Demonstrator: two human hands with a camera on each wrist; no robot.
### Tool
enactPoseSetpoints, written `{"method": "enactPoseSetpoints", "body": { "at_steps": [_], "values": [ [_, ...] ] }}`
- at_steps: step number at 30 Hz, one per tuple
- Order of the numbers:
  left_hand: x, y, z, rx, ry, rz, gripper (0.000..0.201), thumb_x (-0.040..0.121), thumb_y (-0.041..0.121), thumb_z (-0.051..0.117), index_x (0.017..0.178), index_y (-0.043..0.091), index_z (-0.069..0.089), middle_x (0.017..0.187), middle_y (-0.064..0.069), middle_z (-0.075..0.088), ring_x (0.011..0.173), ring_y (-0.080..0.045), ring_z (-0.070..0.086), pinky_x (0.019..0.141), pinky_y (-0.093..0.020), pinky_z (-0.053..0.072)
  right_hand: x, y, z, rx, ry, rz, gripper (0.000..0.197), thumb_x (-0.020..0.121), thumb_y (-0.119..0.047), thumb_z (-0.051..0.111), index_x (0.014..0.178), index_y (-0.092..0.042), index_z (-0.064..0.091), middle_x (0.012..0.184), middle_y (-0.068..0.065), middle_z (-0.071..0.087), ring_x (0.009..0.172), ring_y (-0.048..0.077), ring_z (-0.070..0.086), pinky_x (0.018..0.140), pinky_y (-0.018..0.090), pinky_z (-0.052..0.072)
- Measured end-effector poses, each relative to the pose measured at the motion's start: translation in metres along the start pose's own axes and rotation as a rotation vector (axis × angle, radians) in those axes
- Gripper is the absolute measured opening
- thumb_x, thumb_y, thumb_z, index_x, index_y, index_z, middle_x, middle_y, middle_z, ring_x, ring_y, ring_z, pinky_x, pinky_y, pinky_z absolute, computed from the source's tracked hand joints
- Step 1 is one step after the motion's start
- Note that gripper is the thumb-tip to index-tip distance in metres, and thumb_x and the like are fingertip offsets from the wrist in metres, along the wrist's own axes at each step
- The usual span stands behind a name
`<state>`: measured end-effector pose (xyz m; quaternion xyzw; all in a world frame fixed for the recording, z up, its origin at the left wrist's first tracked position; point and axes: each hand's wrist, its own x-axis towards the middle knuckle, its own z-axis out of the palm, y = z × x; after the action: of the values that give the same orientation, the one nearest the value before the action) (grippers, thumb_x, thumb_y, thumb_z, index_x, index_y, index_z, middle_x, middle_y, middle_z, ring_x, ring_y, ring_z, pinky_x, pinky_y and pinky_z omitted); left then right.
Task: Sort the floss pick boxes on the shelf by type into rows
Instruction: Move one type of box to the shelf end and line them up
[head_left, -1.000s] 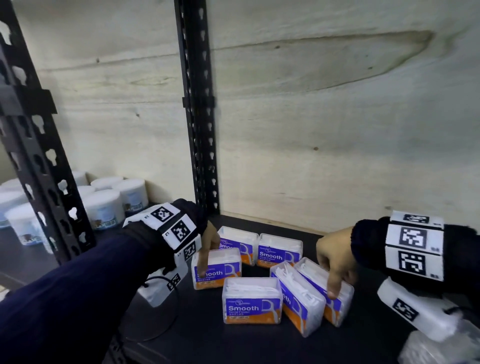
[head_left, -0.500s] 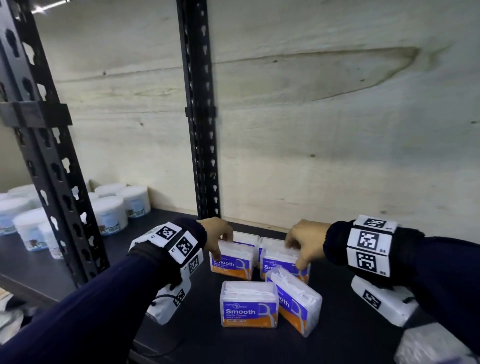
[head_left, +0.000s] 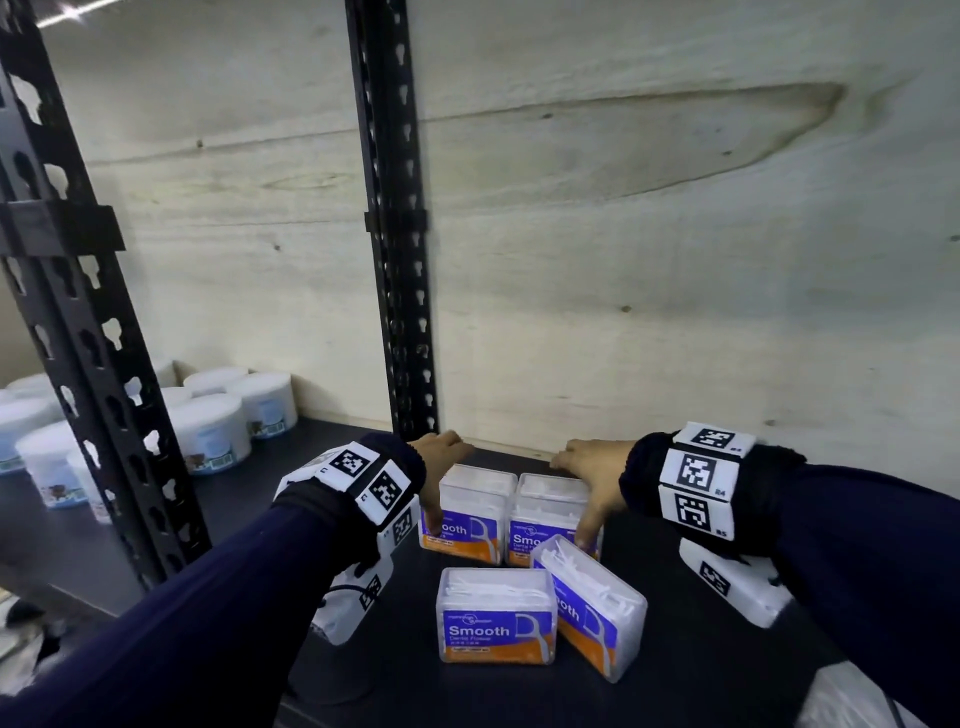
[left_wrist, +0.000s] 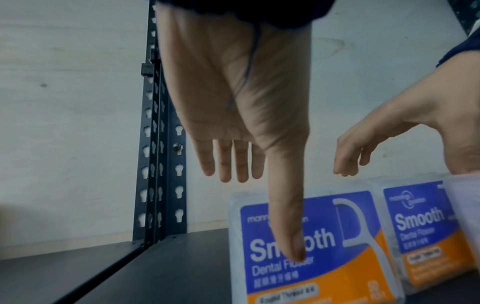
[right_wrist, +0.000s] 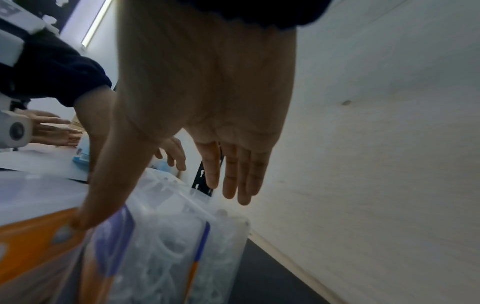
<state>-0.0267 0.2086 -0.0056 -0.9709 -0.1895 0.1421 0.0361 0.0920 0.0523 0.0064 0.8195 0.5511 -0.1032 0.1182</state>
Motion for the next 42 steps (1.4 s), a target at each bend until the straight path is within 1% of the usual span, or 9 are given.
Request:
{"method": "enactPoseSetpoints", "body": {
  "at_steps": [6,13,19,23,26,30,34,37,42],
  "values": [
    [0.003,0.006,-0.003,-0.012,-0.06,-0.005,0.084,0.076,0.017,0.076,0.146,0.008,0.029,0.149,-0.008,0.036,0.138,-0.024,0.035,0.109,-0.031,0.035,0.01,-0.001,0.002,-0.015,-0.072,0.03,0.06,0.076,-0.034,0.072,0.124,-0.002,0.054,0.127,0.014,0.06,0.116,0.028,0.057,0.094,0.031,0.048],
    [0.001,0.008,-0.003,0.016,-0.055,0.0,0.08,0.078,0.017,0.074,0.144,0.006,0.031,0.147,-0.011,0.038,0.136,-0.026,0.037,0.108,-0.033,0.036,0.012,-0.002,0.003,-0.032,-0.058,0.041,0.062,0.072,-0.038,0.075,0.12,-0.002,0.058,0.125,0.013,0.062,0.114,0.028,0.059,0.093,0.031,0.049],
    [-0.012,0.007,-0.004,0.007,-0.038,0.056,0.095,0.081,0.012,0.069,0.152,0.013,0.006,0.161,-0.007,0.005,0.148,-0.021,0.014,0.118,-0.032,0.023,-0.012,-0.012,-0.007,-0.116,0.043,-0.017,0.06,0.079,-0.033,0.07,0.126,0.0,0.051,0.127,0.014,0.058,0.115,0.029,0.055,0.094,0.033,0.047],
    [-0.036,0.01,-0.004,-0.146,0.127,0.225,0.054,0.09,0.016,0.058,0.141,0.014,0.04,0.148,-0.007,0.039,0.132,-0.02,0.042,0.104,-0.021,0.034,-0.037,-0.021,-0.005,-0.04,0.044,-0.012,0.055,0.082,-0.042,0.063,0.115,0.003,0.062,0.11,0.017,0.067,0.097,0.031,0.063,0.081,0.034,0.052],
    [-0.054,0.022,0.009,-0.215,0.003,0.275,0.045,0.089,0.03,0.059,0.13,0.012,0.055,0.13,-0.007,0.057,0.113,-0.018,0.055,0.09,-0.019,0.038,-0.051,-0.031,0.009,0.034,-0.101,0.026,0.058,0.078,-0.047,0.066,0.111,0.0,0.065,0.083,0.006,0.061,0.056,0.012,0.049,0.051,0.021,0.04],
    [-0.066,0.029,0.022,-0.355,-0.049,0.304,0.045,0.084,0.03,0.066,0.126,0.013,0.058,0.107,0.001,0.058,0.09,-0.007,0.05,0.079,-0.009,0.039,-0.053,-0.039,0.016,0.039,-0.143,0.08,0.048,0.079,-0.036,0.07,0.111,0.0,0.064,0.098,0.011,0.065,0.067,0.013,0.05,0.047,0.017,0.034],
    [-0.072,0.033,0.02,-0.263,-0.002,0.317,0.043,0.09,0.027,0.059,0.13,0.014,0.055,0.127,-0.006,0.059,0.105,-0.016,0.057,0.087,-0.017,0.045,-0.05,-0.04,0.013,0.017,-0.143,0.134,0.03,0.077,-0.032,0.072,0.065,-0.013,0.052,0.073,0.0,0.052,0.056,0.01,0.044,0.046,0.017,0.032],
    [-0.076,0.04,0.019,-0.141,-0.006,0.326,0.045,0.09,0.033,0.057,0.13,0.014,0.054,0.129,-0.007,0.056,0.114,-0.022,0.055,0.096,-0.03,0.043,-0.052,-0.04,0.012,0.003,-0.129,0.159,0.028,0.076,-0.032,0.073,0.075,-0.014,0.051,0.074,-0.001,0.051,0.06,0.011,0.047,0.044,0.016,0.032],
    [-0.077,0.038,0.02,-0.079,0.004,0.284,0.049,0.084,0.027,0.066,0.129,0.012,0.054,0.129,-0.008,0.055,0.116,-0.022,0.052,0.095,-0.03,0.042,-0.052,-0.036,0.011,0.025,-0.105,0.174,0.028,0.073,-0.026,0.075,0.074,-0.013,0.051,0.092,0.002,0.054,0.074,0.016,0.049,0.049,0.018,0.032]
  ]
}}
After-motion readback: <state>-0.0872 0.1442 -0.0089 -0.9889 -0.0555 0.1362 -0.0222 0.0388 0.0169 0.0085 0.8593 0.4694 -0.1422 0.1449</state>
